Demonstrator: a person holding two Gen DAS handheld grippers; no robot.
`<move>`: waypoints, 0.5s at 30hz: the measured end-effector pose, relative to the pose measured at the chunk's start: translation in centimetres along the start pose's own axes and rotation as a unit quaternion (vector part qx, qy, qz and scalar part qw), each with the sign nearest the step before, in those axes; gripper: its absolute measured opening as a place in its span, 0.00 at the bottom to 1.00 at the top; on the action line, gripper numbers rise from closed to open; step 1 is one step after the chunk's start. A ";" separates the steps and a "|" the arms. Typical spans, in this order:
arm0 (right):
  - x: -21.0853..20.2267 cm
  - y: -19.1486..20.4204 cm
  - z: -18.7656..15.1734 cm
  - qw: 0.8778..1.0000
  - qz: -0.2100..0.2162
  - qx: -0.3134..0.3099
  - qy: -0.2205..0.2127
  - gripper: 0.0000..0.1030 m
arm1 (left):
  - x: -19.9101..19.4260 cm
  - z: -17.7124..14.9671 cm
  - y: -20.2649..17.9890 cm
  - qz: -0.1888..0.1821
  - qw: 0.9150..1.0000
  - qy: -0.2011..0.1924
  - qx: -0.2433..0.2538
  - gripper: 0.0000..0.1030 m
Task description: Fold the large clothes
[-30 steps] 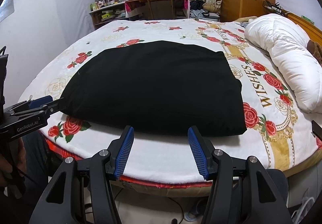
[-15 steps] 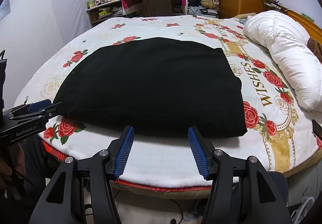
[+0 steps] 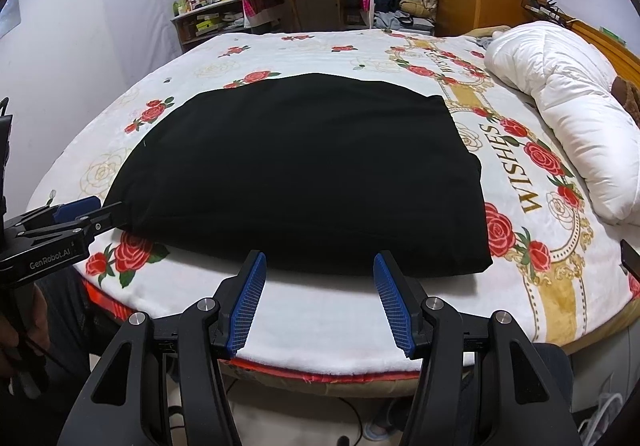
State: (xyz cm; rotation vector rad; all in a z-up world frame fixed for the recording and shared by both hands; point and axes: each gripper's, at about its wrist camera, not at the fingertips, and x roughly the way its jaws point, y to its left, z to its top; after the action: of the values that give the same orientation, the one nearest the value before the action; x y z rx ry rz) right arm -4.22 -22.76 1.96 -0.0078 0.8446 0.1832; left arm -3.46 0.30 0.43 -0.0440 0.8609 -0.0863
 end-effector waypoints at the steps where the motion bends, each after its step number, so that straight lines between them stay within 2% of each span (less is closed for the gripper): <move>1: 0.0 0.0 0.0 1.000 0.000 0.000 0.000 0.55 | 0.0 0.0 0.0 -0.001 1.000 0.000 -0.002 0.61; 4: 0.0 -0.1 0.0 1.000 0.001 0.001 0.001 0.55 | 0.1 0.1 0.1 0.006 1.000 0.002 -0.003 0.61; 15: 0.0 -0.3 -0.1 1.000 0.000 0.002 -0.001 0.55 | -0.3 0.1 0.0 -0.008 1.000 -0.003 -0.008 0.61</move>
State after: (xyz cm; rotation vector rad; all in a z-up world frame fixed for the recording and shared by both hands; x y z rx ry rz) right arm -4.27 -23.10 1.90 -0.0043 0.8439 0.1819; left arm -3.59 0.35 0.75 -0.0659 0.8552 -0.0936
